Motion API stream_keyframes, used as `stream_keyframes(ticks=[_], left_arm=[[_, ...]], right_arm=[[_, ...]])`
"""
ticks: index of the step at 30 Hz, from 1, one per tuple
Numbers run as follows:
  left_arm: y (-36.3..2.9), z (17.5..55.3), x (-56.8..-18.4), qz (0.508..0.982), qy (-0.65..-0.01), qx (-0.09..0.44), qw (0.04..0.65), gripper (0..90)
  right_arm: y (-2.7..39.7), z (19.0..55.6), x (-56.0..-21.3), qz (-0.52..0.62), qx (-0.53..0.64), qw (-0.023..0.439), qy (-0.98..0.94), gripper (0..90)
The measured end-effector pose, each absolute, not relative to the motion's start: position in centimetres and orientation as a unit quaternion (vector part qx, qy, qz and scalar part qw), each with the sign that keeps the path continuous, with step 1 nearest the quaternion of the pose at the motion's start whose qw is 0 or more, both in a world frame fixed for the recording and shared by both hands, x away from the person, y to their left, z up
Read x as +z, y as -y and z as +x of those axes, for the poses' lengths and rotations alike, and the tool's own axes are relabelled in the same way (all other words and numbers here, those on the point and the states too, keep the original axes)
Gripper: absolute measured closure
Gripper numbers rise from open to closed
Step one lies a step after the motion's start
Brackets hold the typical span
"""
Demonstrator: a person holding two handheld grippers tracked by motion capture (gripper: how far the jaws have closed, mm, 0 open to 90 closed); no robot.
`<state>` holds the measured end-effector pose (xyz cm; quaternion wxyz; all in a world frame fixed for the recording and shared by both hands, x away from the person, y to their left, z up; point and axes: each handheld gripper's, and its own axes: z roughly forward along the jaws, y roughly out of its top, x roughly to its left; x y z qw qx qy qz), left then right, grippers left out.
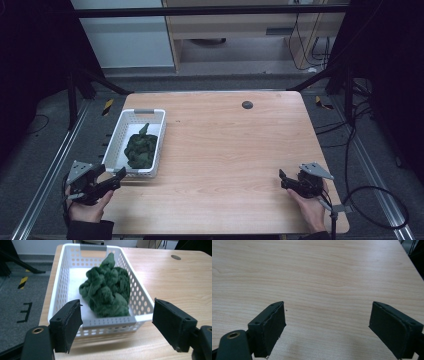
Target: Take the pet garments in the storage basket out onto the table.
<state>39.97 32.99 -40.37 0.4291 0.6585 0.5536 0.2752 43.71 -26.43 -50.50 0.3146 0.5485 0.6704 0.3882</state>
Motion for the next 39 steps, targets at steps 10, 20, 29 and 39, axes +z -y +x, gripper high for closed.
stream_keyframes(ticks=[10,20,29,39], left_arm=[[-32.5,42.0,-38.2,0.669,-0.536,0.278,0.432,22.3],[-32.6,43.8,-37.0,0.686,-0.531,0.266,0.420,22.3],[-32.3,46.1,-36.1,0.710,-0.528,0.259,0.387,22.4],[-31.9,48.2,-35.4,0.726,-0.525,0.252,0.366,22.4]], right_arm=[[26.4,43.6,-50.7,0.549,0.388,0.327,-0.664,11.9],[26.3,43.7,-50.7,0.545,0.385,0.326,-0.670,12.4],[26.3,43.7,-50.7,0.547,0.384,0.320,-0.672,12.3],[26.3,43.7,-50.7,0.547,0.383,0.317,-0.674,12.3]])
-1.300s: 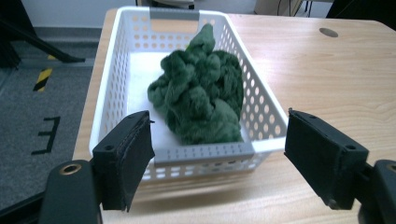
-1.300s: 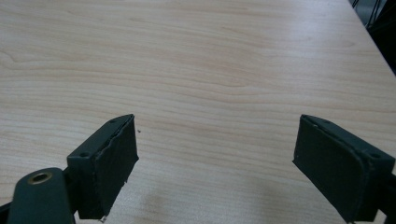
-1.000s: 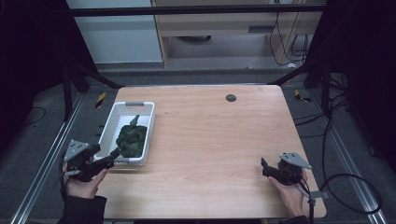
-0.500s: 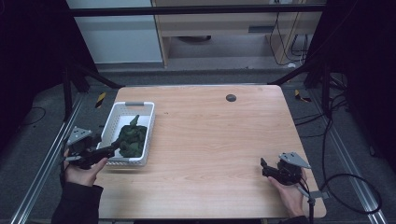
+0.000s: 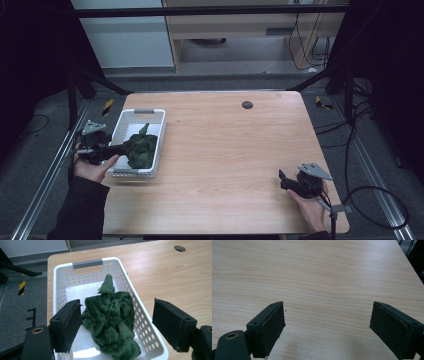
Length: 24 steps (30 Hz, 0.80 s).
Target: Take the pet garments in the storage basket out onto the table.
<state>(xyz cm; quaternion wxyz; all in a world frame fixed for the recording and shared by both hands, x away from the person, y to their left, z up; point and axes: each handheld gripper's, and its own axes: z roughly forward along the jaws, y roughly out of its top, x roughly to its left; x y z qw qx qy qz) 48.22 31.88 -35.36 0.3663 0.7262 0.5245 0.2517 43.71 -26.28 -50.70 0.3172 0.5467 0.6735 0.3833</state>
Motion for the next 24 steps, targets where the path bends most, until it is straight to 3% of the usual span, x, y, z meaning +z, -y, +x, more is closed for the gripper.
stream_keyframes(ticks=[24], left_arm=[[-31.8,52.4,-36.5,0.765,-0.531,0.219,0.292,22.1]], right_arm=[[26.2,43.8,-50.7,0.544,0.379,0.316,-0.679,12.1]])
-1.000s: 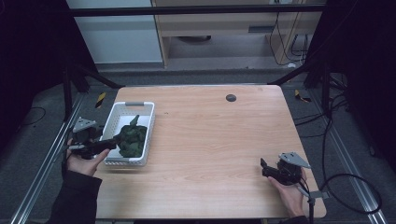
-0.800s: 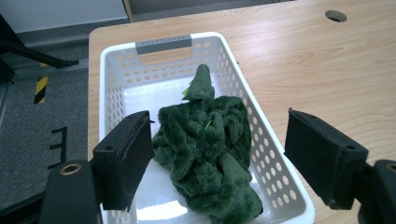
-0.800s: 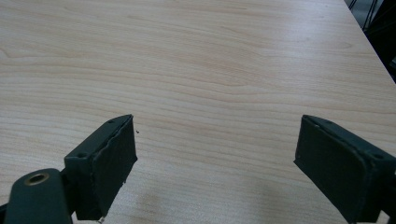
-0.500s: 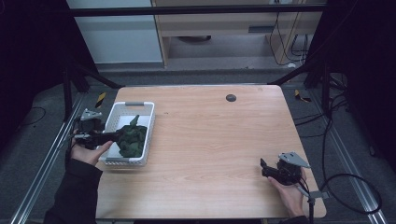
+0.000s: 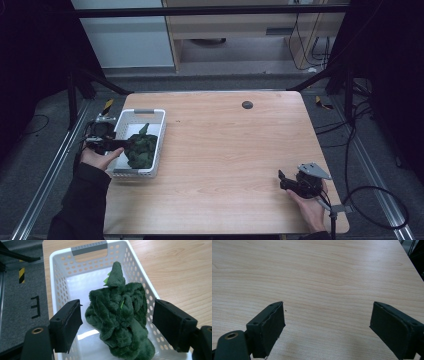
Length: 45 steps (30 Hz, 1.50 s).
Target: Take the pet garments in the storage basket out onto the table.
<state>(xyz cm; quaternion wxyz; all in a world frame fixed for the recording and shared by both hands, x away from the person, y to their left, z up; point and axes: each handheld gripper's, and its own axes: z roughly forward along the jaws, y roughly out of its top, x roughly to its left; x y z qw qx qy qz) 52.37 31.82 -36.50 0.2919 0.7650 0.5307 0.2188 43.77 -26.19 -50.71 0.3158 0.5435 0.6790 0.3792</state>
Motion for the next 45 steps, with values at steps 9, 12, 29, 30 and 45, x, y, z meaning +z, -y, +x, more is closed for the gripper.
stream_keyframes(ticks=[9,12,29,30,45], left_arm=[[-31.7,53.4,-36.9,0.772,-0.535,0.203,0.278,22.1],[-31.4,53.7,-36.9,0.774,-0.535,0.201,0.274,22.4],[-30.8,55.3,-38.3,0.788,-0.535,0.181,0.242,24.9],[-30.8,55.4,-38.4,0.788,-0.537,0.180,0.243,24.9],[-30.2,56.3,-39.6,0.796,-0.542,0.161,0.216,24.9]], right_arm=[[26.2,43.8,-50.7,0.542,0.378,0.314,-0.682,11.9],[26.2,43.8,-50.7,0.543,0.378,0.314,-0.681,11.9],[26.2,43.8,-50.7,0.543,0.378,0.312,-0.682,11.9],[26.2,43.8,-50.7,0.543,0.377,0.312,-0.682,11.7],[26.2,43.9,-50.7,0.541,0.378,0.310,-0.685,11.7]])
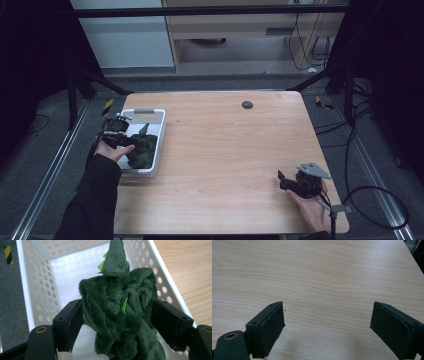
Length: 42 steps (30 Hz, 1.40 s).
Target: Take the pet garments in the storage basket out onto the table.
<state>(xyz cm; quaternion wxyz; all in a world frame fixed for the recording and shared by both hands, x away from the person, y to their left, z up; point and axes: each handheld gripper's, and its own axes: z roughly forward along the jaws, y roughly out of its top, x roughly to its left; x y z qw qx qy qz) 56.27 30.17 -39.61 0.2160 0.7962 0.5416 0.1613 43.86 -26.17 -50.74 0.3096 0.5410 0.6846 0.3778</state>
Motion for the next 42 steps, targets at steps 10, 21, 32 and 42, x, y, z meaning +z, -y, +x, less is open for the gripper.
stream_keyframes(ticks=[10,21,32,42], left_arm=[[-30.2,56.8,-40.7,0.798,-0.548,0.148,0.205,25.4],[-29.9,57.2,-41.9,0.802,-0.551,0.135,0.188,32.0],[-30.1,57.4,-42.1,0.799,-0.562,0.125,0.177,52.8],[-30.4,57.1,-41.6,0.796,-0.562,0.126,0.188,65.9]], right_arm=[[26.2,43.9,-50.7,0.542,0.376,0.307,-0.686,11.6],[26.2,43.9,-50.8,0.542,0.377,0.305,-0.687,11.6],[26.2,43.9,-50.8,0.542,0.376,0.304,-0.688,11.6],[26.2,43.9,-50.8,0.541,0.376,0.300,-0.690,11.7]])
